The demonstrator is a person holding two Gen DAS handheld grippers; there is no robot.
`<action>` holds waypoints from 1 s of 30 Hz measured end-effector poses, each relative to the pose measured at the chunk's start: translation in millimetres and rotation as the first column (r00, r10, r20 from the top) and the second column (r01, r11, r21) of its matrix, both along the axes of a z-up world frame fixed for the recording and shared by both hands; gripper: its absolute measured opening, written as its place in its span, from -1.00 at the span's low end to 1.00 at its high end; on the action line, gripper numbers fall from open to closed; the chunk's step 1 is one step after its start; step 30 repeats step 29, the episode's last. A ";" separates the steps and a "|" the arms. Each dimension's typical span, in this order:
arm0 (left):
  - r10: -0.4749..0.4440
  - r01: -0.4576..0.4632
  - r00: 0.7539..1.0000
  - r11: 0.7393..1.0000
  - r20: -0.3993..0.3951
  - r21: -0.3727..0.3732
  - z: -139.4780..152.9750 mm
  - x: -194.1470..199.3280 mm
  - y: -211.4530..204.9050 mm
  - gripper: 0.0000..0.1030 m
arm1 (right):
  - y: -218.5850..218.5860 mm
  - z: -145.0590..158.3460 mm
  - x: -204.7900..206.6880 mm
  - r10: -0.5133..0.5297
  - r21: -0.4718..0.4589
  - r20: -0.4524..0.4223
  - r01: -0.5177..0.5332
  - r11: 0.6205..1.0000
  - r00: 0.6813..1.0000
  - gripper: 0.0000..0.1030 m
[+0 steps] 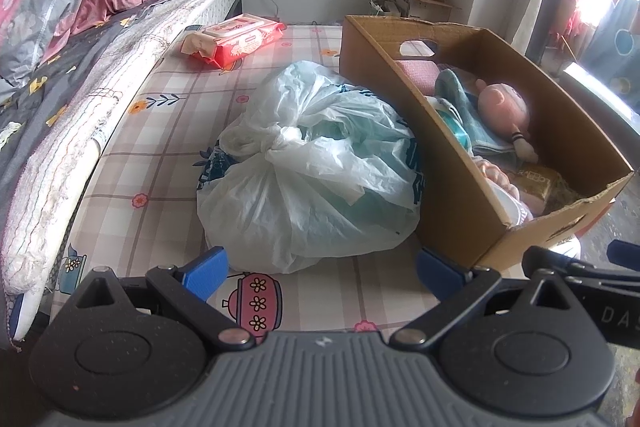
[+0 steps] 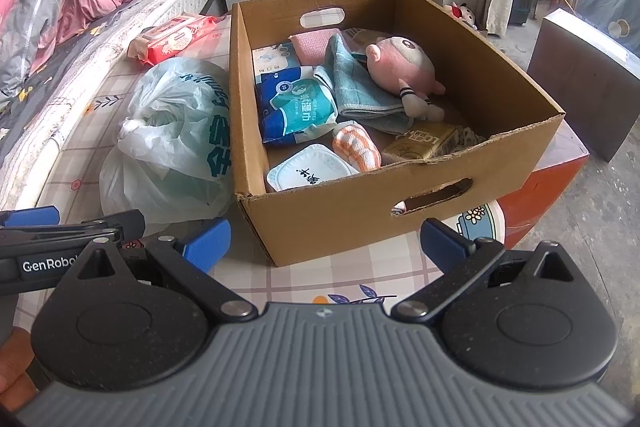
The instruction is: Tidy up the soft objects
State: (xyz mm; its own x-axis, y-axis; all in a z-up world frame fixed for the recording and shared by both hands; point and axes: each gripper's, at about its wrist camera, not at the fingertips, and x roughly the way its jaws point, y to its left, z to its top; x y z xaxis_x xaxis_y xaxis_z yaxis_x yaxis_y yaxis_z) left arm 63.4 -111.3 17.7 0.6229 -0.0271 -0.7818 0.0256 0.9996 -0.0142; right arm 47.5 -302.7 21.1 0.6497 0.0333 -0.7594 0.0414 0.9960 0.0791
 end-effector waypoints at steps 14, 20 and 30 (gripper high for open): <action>0.001 -0.001 1.000 1.000 -0.005 -0.001 -0.9 0.3 -0.2 0.96 | -0.6 -1.0 1.1 0.001 0.002 -0.004 -0.001 1.000 1.000 0.97; 0.001 -0.001 1.000 1.000 -0.005 -0.001 -0.9 0.6 0.3 0.96 | -0.4 -1.1 1.1 0.000 0.002 -0.005 0.000 1.000 1.000 0.97; 0.000 0.000 1.000 1.000 -0.004 -0.002 -0.8 0.7 0.6 0.96 | -0.6 -1.1 1.3 0.001 0.002 -0.005 -0.001 1.000 1.000 0.97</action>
